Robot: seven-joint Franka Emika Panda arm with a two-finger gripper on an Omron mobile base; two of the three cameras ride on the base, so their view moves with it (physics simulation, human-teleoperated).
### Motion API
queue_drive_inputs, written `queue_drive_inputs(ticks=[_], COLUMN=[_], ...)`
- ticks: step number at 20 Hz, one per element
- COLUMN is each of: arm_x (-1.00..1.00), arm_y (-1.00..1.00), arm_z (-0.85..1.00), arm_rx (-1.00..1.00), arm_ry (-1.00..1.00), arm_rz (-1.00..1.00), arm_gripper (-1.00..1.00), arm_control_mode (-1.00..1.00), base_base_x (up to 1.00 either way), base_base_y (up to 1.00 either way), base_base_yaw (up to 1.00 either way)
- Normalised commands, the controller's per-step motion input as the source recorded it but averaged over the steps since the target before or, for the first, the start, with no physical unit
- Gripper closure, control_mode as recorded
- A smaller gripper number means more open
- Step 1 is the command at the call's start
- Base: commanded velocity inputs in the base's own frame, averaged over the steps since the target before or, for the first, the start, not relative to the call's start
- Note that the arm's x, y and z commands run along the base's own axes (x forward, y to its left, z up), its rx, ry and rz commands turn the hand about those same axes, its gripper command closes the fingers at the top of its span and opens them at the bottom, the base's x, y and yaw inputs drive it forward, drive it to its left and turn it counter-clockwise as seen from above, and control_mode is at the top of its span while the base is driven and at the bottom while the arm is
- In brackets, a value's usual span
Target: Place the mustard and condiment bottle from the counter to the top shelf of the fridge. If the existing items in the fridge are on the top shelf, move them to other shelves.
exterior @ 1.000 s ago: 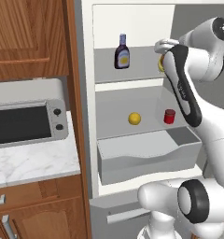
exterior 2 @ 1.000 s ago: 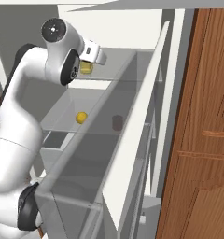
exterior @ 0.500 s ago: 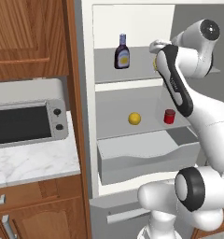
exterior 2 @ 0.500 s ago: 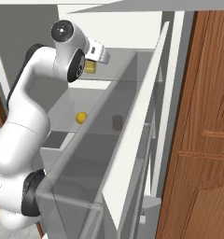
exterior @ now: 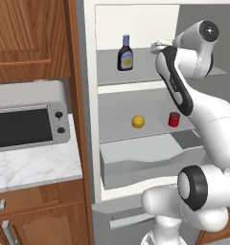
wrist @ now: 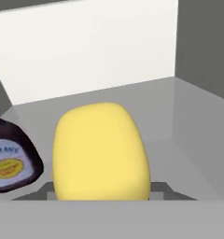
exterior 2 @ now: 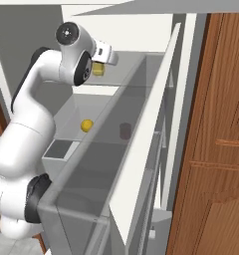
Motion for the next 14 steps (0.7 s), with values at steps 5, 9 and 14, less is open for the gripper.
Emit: queue_drive_inputs(ticks=[5, 9, 14], arm_x=[0.51, 0.53, 0.32], arm_y=[0.0, 0.0, 0.0], arm_z=[-0.03, -0.1, -0.26], arm_rx=[-0.02, 0.0, -0.04], arm_ry=[-0.02, 0.0, 0.0], arm_rz=[0.0, 0.0, 0.0], arm_gripper=[1.0, 1.0, -1.0], arm_control_mode=[-1.0, -1.0, -1.0], base_base_x=[0.0, 0.0, 0.0], base_base_y=[0.0, 0.0, 0.0], base_base_yaw=[0.0, 0.0, 0.0])
